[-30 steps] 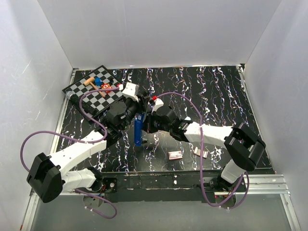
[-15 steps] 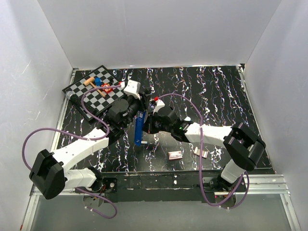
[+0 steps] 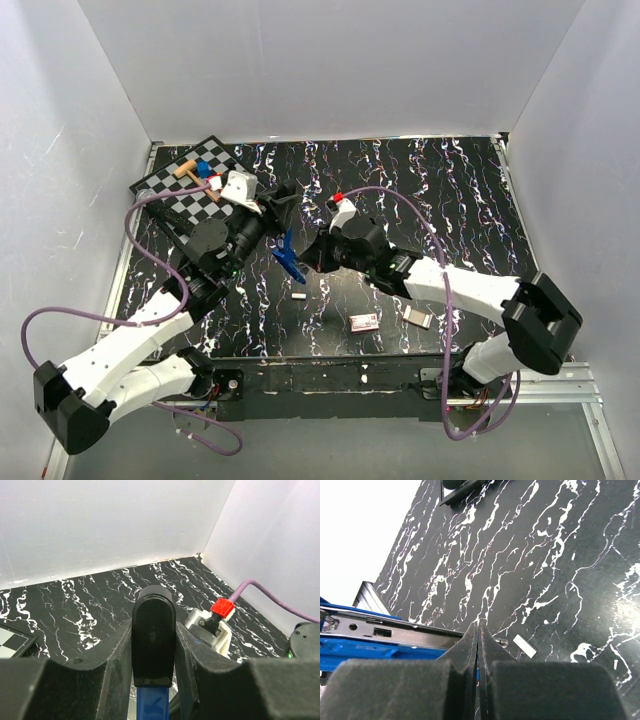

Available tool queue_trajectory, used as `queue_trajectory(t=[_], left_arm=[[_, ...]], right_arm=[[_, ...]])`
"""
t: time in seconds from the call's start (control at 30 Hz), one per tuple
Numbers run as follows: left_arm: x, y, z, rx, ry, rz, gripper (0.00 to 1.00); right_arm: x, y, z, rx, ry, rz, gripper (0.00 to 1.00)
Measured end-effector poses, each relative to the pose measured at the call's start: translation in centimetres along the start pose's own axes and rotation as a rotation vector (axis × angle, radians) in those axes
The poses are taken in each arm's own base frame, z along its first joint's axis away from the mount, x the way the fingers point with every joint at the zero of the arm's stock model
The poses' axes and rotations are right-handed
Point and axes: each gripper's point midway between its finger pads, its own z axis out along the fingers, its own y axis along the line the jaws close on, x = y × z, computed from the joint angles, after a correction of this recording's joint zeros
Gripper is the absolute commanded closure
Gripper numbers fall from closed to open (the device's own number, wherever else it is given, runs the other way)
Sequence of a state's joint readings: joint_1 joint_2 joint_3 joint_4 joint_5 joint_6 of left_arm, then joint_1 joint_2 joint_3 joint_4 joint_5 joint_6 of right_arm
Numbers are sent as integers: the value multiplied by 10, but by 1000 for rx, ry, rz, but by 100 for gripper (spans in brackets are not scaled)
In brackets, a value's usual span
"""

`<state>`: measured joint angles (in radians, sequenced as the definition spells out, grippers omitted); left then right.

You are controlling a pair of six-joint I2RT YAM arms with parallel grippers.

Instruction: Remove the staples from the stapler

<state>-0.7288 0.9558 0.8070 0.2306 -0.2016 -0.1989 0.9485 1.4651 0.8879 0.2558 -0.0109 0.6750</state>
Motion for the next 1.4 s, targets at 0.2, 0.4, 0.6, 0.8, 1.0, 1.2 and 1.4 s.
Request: queue_trajectory(t=[0.2, 0.4, 0.6, 0.8, 1.0, 1.2, 1.4], left_arm=[[-20, -6, -23, 40, -25, -28, 100], [-29, -9, -39, 65, -36, -31, 100], [-32, -9, -47, 72, -41, -30, 100], [-30, -10, -48, 82, -33, -29, 100], [-31, -12, -48, 92, -33, -30, 100], [-36, -14, -46, 96, -52, -43, 100], [-38, -14, -46, 95, -59, -55, 100]], right_arm=[[-15, 0, -23, 41, -39, -37, 99], [-27, -4, -51, 98, -70, -85, 99], [-42, -3, -88, 136, -107, -132, 99], [-38, 6, -110, 102, -85, -133, 99], [9, 11, -103, 19, 55, -86, 99], [62, 15, -77, -15, 201, -25, 99], [81, 30, -57, -42, 223, 14, 99]])
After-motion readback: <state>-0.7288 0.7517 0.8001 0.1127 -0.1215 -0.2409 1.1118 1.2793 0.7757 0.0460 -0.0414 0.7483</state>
